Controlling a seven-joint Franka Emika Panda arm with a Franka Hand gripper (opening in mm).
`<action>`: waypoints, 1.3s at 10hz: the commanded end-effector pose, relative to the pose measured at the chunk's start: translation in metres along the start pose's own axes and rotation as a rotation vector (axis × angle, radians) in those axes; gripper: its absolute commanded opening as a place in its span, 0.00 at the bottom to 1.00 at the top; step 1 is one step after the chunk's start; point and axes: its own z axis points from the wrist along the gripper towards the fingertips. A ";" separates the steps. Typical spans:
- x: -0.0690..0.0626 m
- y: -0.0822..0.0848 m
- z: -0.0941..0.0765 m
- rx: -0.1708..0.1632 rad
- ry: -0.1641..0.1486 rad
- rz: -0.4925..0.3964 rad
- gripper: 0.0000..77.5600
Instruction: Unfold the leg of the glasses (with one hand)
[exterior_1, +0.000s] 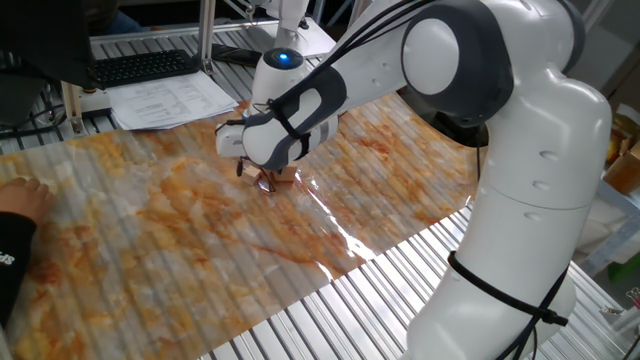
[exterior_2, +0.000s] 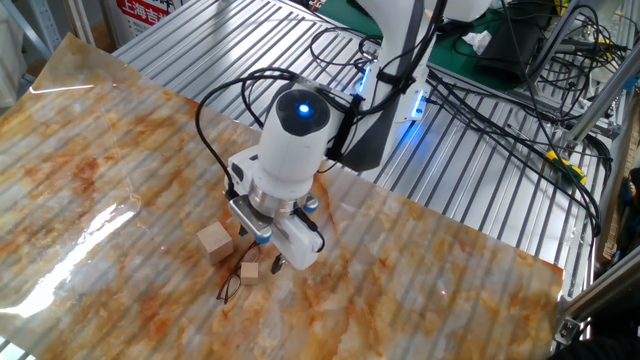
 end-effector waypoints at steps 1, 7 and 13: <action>0.004 -0.003 0.007 -0.002 -0.009 -0.002 1.00; 0.009 -0.007 0.017 -0.004 -0.022 -0.007 1.00; 0.013 -0.012 0.024 0.002 -0.028 -0.015 1.00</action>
